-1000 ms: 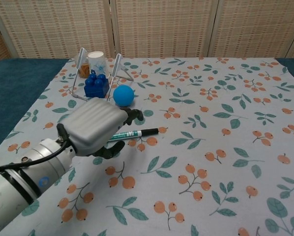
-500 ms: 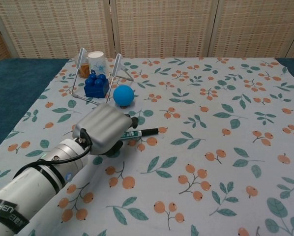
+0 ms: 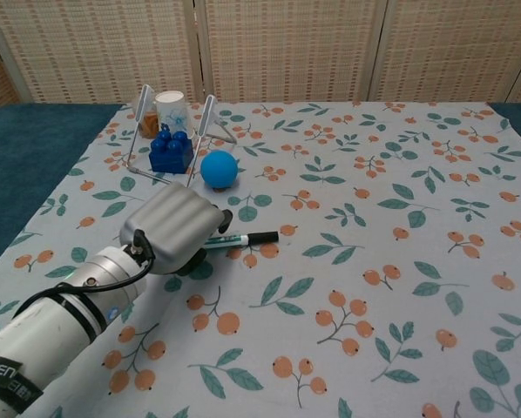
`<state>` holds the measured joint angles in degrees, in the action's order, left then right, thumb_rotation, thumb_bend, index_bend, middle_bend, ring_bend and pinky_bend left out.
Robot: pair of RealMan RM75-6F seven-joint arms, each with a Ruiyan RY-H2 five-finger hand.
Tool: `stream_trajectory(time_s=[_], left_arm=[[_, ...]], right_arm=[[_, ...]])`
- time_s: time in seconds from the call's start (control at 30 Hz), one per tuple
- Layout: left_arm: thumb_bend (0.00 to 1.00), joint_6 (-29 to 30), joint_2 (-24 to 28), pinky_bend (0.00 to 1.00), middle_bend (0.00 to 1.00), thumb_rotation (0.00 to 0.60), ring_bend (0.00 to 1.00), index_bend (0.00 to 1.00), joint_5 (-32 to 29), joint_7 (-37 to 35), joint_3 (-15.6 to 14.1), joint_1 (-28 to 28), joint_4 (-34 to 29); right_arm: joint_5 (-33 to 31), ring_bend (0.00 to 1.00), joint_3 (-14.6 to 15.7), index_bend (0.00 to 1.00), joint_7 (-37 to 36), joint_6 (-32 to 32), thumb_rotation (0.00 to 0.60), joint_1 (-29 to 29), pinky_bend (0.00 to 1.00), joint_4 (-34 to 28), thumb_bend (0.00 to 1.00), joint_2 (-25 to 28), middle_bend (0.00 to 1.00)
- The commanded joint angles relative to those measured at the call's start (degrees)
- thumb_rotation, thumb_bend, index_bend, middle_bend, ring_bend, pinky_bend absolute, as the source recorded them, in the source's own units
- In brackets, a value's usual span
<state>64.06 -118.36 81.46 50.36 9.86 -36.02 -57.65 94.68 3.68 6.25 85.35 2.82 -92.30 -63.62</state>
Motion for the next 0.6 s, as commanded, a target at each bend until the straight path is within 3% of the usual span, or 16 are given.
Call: stream_trajectory(time_s=[0.03,0.23,0.43,0.53,0.6], left_arm=[[0.42,0.06,0.06,1.0,0.46,0.6,0.85,0.39,-0.52,0.35,-0.22,0.02,0.3],[0.42,0.63,0.27,1.0,0.52,0.6,0.85,0.44,-0.3,-0.2,-1.09,-0.12,0.65],[0.42,0.79,-0.07,1.0,0.64,0.6,0.86,0.55,-0.86,-0.51,-1.11,-0.37,1.97],[0.42,2.48,-0.67,1.0,0.75,0.6,0.87,0.65,0.17,-1.38,-1.35,-0.54,3.42],[0.47,4.05,-1.25,1.0,0.87,0.6,0.89,0.78,1.16,-2.47,-1.68,-0.5,4.64]], right_arm=[[0.17,0.0,0.01,0.0,0.02,0.07,0.6,-0.06,0.0,-0.06,0.21,0.03,0.0],[0.08,0.0,-0.07,0.0,0.28,-0.23,0.6,-0.11,0.0,-0.05,0.21,-0.13,0.0],[0.16,0.0,-0.15,0.0,0.39,-0.36,0.6,-0.12,0.0,0.01,0.21,-0.23,0.0],[0.47,0.0,-0.18,0.0,0.3,-0.36,0.6,-0.05,0.0,0.28,0.21,-0.54,0.0],[0.85,0.0,-0.19,0.0,0.08,-0.36,0.6,0.07,0.0,0.57,0.21,-1.02,0.0]])
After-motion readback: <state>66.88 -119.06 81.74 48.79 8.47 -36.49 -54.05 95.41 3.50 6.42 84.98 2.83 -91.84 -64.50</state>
